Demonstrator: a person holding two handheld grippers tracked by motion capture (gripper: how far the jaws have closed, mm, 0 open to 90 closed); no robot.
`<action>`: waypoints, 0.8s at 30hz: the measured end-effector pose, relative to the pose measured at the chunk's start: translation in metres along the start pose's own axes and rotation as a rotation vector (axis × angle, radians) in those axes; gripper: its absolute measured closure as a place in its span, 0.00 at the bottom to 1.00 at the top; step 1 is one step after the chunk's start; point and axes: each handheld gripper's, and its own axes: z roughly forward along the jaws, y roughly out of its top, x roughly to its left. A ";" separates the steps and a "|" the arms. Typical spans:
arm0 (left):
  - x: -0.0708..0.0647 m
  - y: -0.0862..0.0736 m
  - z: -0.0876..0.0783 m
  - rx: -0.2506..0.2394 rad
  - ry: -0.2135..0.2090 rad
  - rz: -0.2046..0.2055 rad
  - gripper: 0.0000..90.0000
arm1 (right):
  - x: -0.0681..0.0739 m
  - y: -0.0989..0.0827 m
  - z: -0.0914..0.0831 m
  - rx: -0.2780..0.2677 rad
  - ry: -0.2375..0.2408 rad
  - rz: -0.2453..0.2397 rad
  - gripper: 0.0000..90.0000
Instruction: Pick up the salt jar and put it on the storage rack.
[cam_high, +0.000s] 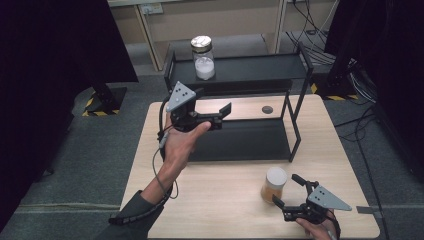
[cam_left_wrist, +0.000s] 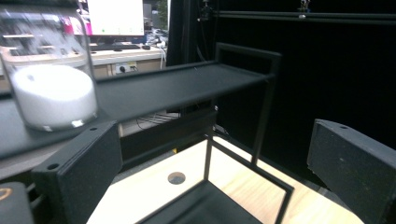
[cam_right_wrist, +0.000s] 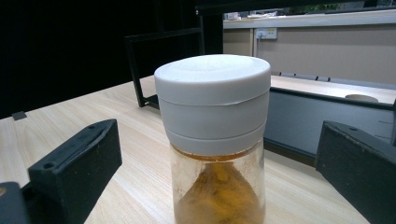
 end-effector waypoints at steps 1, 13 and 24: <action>-0.001 -0.006 -0.002 0.003 -0.008 -0.001 0.03 | 0.000 0.000 0.000 0.000 0.000 0.000 0.01; -0.002 -0.047 -0.015 0.013 -0.021 0.004 0.03 | 0.000 0.000 0.000 0.000 0.001 0.000 0.01; -0.006 -0.087 -0.021 0.016 -0.004 0.009 0.03 | 0.000 0.000 0.000 0.001 0.002 -0.002 0.01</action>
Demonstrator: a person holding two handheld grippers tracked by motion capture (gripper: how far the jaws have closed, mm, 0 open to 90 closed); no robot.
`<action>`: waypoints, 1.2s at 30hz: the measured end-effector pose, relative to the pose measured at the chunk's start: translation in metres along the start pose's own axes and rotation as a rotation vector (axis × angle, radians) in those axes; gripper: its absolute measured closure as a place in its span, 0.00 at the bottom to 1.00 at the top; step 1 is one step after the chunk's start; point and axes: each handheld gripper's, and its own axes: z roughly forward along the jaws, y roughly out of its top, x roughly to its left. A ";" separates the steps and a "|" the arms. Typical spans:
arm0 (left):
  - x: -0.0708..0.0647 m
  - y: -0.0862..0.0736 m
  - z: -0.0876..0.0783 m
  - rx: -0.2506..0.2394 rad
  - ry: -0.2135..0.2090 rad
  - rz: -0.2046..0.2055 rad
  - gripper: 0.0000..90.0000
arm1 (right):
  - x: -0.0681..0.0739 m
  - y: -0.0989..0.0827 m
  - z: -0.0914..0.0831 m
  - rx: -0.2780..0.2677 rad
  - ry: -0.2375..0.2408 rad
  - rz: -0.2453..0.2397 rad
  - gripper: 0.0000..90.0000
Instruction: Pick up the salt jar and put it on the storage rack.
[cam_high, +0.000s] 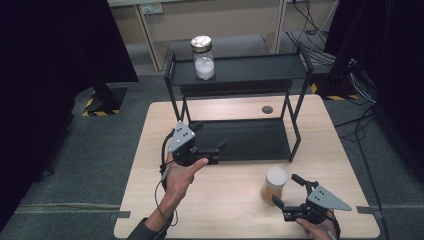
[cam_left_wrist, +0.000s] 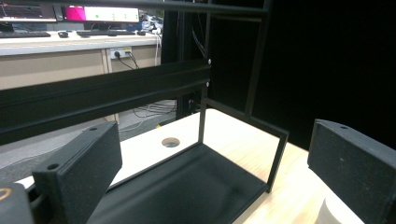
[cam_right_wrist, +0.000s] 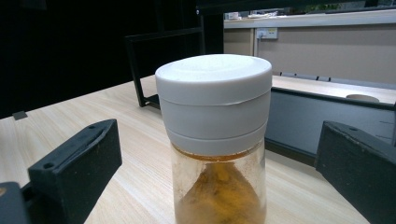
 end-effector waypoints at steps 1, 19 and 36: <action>0.000 -0.003 -0.001 -0.001 0.000 0.001 0.03 | 0.000 0.000 0.000 -0.001 0.000 0.001 0.01; 0.000 -0.061 -0.007 0.019 0.020 0.008 0.02 | 0.000 0.000 0.000 -0.001 -0.002 0.000 0.01; 0.003 -0.102 -0.013 0.012 0.021 0.008 0.02 | 0.000 0.000 0.000 0.001 -0.001 -0.002 0.01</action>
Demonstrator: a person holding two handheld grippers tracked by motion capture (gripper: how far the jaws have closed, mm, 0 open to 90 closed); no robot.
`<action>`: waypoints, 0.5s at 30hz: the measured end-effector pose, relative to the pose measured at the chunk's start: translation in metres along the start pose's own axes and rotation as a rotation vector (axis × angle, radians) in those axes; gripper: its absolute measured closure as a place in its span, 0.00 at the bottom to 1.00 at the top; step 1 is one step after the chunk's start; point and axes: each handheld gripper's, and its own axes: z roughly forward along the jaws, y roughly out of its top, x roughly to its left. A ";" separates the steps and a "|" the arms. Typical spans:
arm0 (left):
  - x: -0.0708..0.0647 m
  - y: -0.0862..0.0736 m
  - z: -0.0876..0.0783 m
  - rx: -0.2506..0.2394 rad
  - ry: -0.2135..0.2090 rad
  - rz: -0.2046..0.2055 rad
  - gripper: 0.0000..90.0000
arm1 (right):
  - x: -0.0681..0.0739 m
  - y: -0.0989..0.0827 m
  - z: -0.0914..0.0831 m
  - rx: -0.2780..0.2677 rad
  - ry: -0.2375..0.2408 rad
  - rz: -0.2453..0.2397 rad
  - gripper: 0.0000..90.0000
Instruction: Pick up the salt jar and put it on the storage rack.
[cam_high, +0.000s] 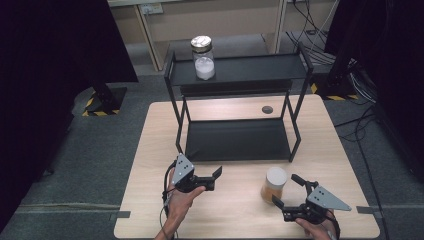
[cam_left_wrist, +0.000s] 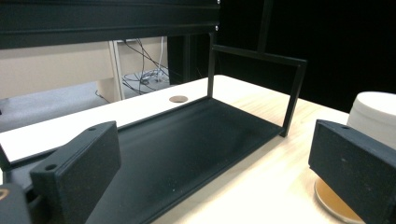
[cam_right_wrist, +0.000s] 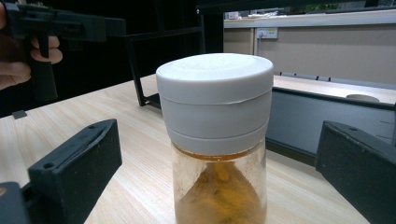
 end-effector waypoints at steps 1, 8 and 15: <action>0.001 -0.004 -0.002 -0.001 0.003 0.001 0.02 | 0.000 0.000 0.000 -0.001 -0.001 0.000 0.01; 0.001 -0.015 -0.005 -0.004 0.008 -0.001 0.02 | 0.000 0.000 0.000 0.001 0.002 -0.001 0.01; 0.000 -0.031 -0.008 -0.022 0.003 0.014 0.02 | -0.001 0.000 0.001 0.003 0.002 0.000 0.01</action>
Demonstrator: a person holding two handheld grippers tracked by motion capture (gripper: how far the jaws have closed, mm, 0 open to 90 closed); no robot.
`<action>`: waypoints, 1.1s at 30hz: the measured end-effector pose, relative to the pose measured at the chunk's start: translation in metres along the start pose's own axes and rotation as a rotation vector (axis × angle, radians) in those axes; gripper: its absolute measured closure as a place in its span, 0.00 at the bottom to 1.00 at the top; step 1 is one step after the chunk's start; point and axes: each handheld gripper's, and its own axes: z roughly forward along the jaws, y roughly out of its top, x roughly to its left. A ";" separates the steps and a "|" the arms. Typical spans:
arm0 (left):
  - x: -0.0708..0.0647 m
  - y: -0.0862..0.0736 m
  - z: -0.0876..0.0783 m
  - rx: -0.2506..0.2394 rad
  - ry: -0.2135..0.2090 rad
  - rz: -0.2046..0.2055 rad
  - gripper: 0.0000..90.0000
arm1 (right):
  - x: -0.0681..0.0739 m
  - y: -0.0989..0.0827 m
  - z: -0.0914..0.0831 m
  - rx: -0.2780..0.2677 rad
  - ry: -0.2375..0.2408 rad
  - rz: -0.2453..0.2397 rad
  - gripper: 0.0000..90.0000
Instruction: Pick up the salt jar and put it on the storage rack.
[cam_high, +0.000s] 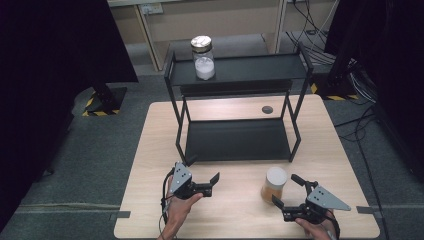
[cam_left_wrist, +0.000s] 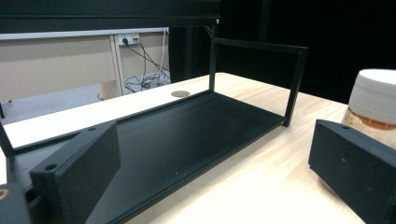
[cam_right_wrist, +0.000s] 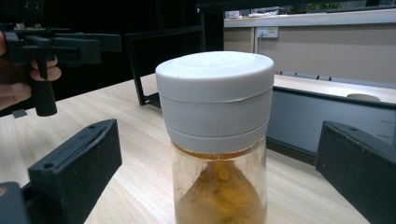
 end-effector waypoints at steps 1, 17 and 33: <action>0.000 -0.002 -0.001 0.002 -0.001 -0.001 0.02 | 0.000 0.000 0.000 0.000 0.000 -0.001 0.01; -0.005 -0.028 -0.016 0.014 0.009 0.001 0.02 | 0.000 0.000 0.000 0.000 0.005 -0.003 0.01; -0.006 -0.036 -0.028 0.002 0.036 0.012 0.02 | 0.000 0.000 -0.001 -0.003 0.007 -0.003 0.01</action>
